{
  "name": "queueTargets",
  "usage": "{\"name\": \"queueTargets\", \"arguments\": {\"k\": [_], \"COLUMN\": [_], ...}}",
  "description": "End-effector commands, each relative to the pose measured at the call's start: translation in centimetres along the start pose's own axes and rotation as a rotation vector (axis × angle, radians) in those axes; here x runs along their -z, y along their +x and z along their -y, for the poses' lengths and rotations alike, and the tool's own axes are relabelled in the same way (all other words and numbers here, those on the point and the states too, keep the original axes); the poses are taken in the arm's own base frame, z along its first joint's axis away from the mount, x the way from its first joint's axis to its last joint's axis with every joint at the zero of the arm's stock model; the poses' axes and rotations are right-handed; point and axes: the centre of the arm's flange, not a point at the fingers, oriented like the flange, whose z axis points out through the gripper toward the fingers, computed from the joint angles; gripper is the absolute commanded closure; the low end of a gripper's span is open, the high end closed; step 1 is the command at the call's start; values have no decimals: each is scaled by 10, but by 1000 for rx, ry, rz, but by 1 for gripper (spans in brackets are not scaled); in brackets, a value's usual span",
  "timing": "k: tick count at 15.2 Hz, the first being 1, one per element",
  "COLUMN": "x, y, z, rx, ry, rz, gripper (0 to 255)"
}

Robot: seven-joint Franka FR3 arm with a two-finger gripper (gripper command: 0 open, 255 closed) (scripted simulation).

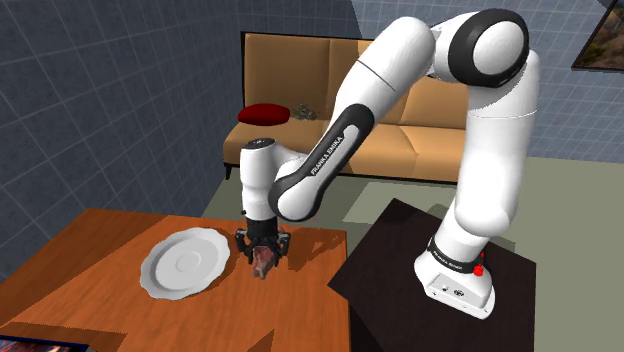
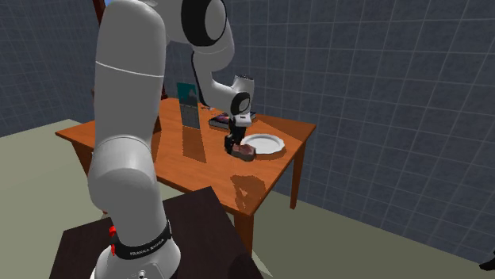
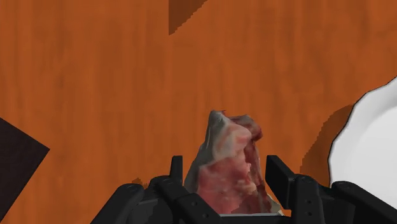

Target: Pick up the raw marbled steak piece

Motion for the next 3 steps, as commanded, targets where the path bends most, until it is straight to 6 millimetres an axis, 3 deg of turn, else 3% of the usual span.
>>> {"name": "queueTargets", "arguments": {"k": [1,3], "x": [11,12], "y": [-1,-1], "z": [0,0], "rx": [0,0], "ry": [0,0], "rz": [0,0], "gripper": [255,255]}}
